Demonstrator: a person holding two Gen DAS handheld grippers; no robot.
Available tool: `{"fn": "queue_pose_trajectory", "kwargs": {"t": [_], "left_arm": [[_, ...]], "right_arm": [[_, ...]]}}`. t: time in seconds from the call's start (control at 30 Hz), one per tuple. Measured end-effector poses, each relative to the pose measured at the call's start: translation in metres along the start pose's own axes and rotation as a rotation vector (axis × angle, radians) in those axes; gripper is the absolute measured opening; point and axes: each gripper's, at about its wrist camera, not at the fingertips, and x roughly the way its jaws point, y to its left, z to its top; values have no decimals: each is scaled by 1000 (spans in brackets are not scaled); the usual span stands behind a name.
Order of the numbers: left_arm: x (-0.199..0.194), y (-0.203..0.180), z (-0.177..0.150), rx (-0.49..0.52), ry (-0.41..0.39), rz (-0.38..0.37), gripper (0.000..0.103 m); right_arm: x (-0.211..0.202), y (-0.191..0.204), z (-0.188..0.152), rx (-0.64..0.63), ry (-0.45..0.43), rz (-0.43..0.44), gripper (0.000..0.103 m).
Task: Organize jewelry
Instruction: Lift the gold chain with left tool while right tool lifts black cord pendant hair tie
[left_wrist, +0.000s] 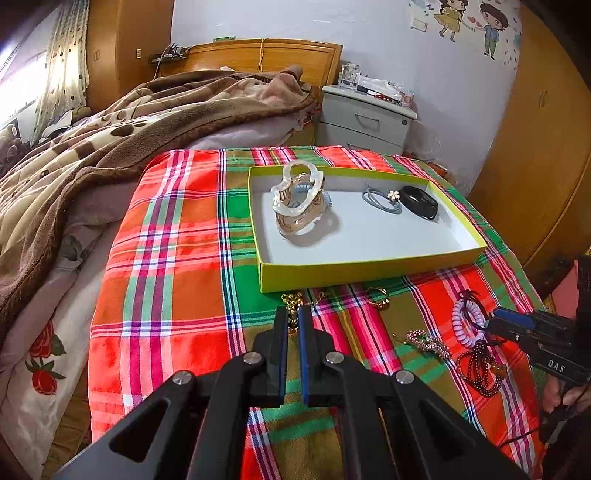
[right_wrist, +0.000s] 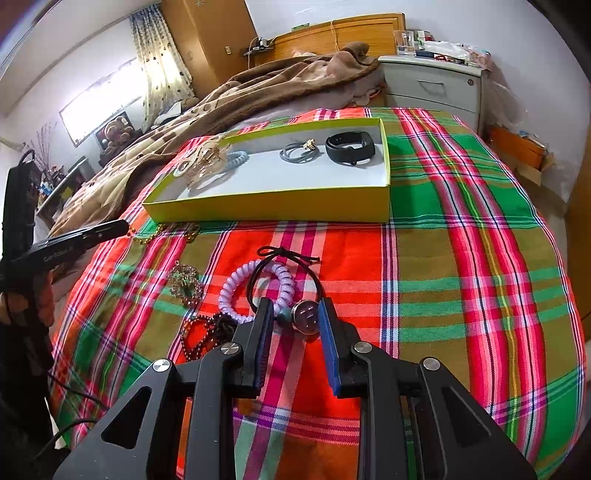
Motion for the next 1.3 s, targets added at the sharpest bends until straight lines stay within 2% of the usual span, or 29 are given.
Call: {"fn": "queue_pose_trajectory", "kwargs": {"t": [0.23, 0.4, 0.47, 0.8, 1.0, 1.07, 1.23, 1.3], "left_arm": [[0, 1, -6, -12, 10, -5, 5], [-4, 3, -7, -16, 5, -7, 5], [-4, 4, -8, -21, 6, -4, 5], [-21, 3, -7, -15, -25, -5, 5], [-23, 2, -4, -10, -32, -9, 5], [-19, 0, -4, -11, -24, -18, 5], [-15, -4, -8, -9, -12, -36, 5], [-14, -4, -8, -11, -8, -36, 5]], "right_arm": [[2, -1, 1, 1, 8, -5, 26], [0, 2, 0, -11, -8, -11, 21], [-5, 3, 0, -15, -32, -17, 0], [-11, -8, -1, 12, -42, -20, 0], [-11, -12, -4, 39, -31, 6, 23], [-11, -8, -4, 20, -32, 19, 39], [-6, -4, -2, 50, -21, 57, 41], [1, -2, -1, 58, 7, 29, 41]]}}
